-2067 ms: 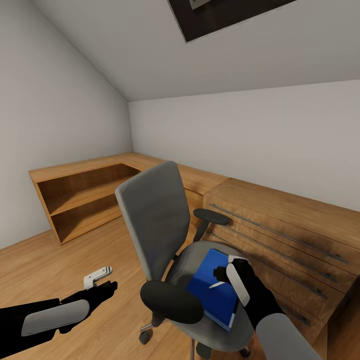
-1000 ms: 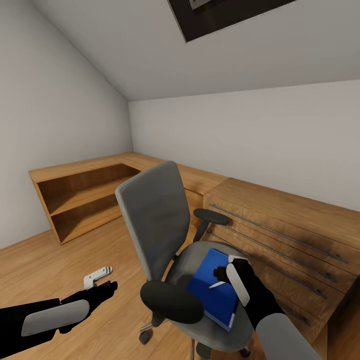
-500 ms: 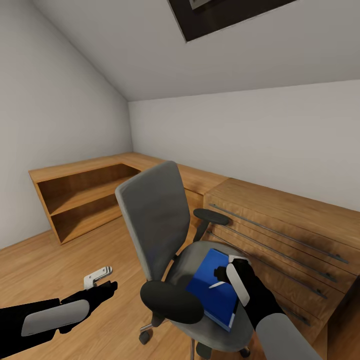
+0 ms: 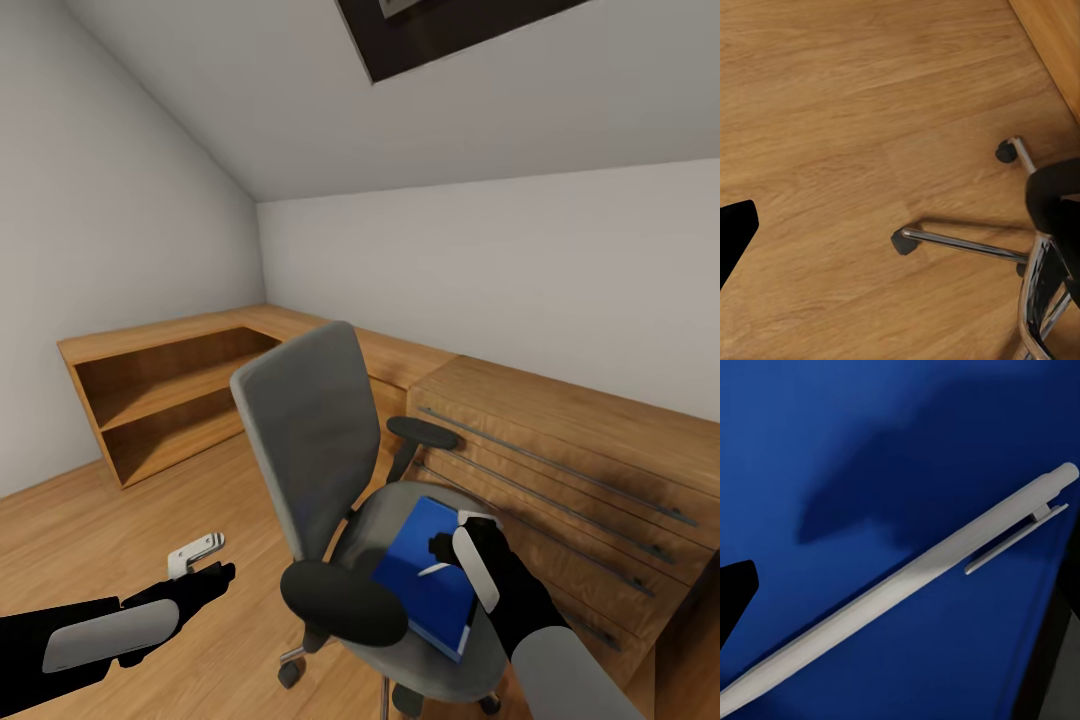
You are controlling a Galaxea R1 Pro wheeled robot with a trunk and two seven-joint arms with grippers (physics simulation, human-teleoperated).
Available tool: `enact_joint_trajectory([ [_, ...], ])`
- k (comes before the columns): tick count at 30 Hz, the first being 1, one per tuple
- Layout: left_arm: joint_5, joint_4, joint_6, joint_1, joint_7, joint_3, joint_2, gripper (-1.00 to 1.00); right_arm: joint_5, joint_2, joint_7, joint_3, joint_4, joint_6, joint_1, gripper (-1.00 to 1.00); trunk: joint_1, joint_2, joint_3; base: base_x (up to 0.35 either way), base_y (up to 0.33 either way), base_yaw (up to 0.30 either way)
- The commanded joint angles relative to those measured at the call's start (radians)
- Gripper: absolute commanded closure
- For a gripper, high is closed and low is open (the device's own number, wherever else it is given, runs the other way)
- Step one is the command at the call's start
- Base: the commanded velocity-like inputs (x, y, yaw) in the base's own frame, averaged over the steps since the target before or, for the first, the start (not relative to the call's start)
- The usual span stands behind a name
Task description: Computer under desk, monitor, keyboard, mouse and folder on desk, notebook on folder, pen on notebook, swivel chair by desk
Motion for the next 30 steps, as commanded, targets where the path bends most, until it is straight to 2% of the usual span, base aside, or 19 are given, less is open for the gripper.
enact_joint_trajectory([
  [1,0.005,-0.001,-0.005,-0.002,0.001,-0.003,0.000,-1.00,-0.010,0.000,-0.010,0.002,-0.001,0.002,-0.001,-1.00,0.004,-0.008,-0.004,0.000,0.000,0.000],
  [4,0.005,-0.001,-0.005,-0.002,0.001,-0.003,0.000,-1.00,-0.010,0.000,-0.010,0.002,-0.001,0.002,-0.001,-1.00,0.015,-0.029,-0.014,0.000,0.000,0.000],
  [30,0.005,-0.002,-0.005,-0.002,-0.001,-0.004,-0.003,-1.00,-0.012,0.000,-0.009,0.002,-0.001,0.002,-0.001,-1.00,0.023,-0.043,-0.020,0.000,0.000,0.000],
])
